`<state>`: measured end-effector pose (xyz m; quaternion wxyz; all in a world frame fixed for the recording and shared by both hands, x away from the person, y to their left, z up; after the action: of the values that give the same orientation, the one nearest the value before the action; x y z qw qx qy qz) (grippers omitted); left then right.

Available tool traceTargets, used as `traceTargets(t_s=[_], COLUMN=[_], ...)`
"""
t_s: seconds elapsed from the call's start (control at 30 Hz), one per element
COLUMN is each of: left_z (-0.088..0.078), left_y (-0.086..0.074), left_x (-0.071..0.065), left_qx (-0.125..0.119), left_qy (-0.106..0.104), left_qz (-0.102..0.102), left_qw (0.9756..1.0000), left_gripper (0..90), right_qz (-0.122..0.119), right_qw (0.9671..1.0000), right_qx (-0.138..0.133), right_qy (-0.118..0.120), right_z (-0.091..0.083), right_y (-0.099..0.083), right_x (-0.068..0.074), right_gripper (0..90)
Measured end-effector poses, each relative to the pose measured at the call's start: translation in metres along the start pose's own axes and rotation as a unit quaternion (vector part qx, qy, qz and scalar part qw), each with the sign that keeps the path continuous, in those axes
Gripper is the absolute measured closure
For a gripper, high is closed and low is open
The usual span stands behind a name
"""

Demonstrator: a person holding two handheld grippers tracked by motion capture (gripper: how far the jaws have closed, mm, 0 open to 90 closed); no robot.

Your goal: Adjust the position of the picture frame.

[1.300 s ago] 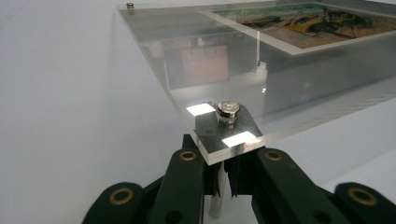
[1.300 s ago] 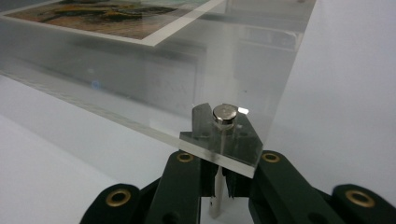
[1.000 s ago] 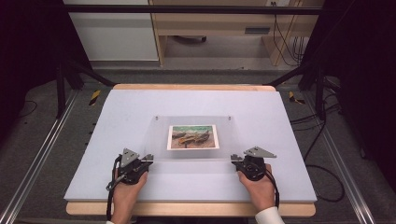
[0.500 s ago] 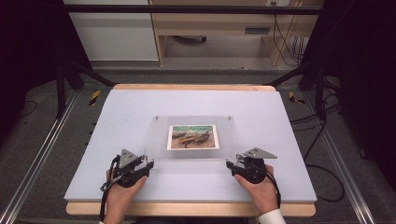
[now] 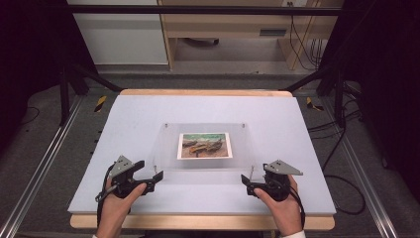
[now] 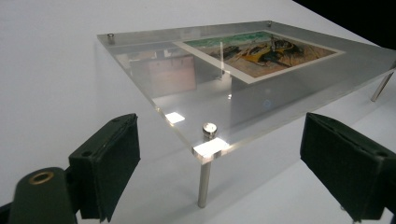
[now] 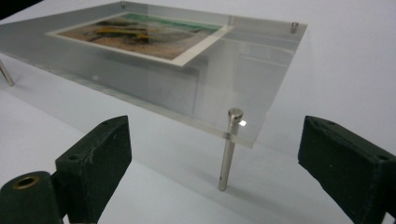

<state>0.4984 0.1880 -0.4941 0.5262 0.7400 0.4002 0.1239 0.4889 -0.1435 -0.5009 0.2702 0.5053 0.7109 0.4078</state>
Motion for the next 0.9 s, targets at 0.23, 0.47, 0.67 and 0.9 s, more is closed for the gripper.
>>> traceTargets(t_s=[0.23,0.47,0.67,0.9], left_z=[0.008,0.023,0.022,0.03], left_y=[0.03,0.052,0.036,0.024], left_x=[0.003,0.015,0.025,0.026], left_qx=[0.003,0.013,0.017,0.03], left_qy=[0.011,-0.005,0.007,0.002], left_qz=[0.01,0.007,-0.007,-0.032], left_qw=[0.9999,0.9999,0.9998,0.999], left_gripper=[13.2,14.4,13.2,12.9], right_qz=[-0.019,-0.044,-0.012,0.019], right_qw=[0.9994,0.9986,0.9995,0.9979], right_qx=[-0.024,0.028,0.025,0.048], right_qy=[-0.015,-0.01,0.017,0.04], right_z=[0.006,0.028,0.034,0.043], right_y=[0.032,0.059,0.054,0.038], right_x=[-0.007,-0.011,-0.012,-0.016], right_gripper=[13.8,20.3,16.3,14.8])
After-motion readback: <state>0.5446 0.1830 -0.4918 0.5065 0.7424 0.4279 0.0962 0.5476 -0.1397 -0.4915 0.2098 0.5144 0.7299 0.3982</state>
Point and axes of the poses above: each handheld gripper's, and its own axes: z roughly forward along the jaws, y roughly out of its top, x roughly to its left, the point moved 10 cm from there along z, roughly forward along the jaws, and after that the axes turned 9 degrees about -y, right-handed, at the moved point
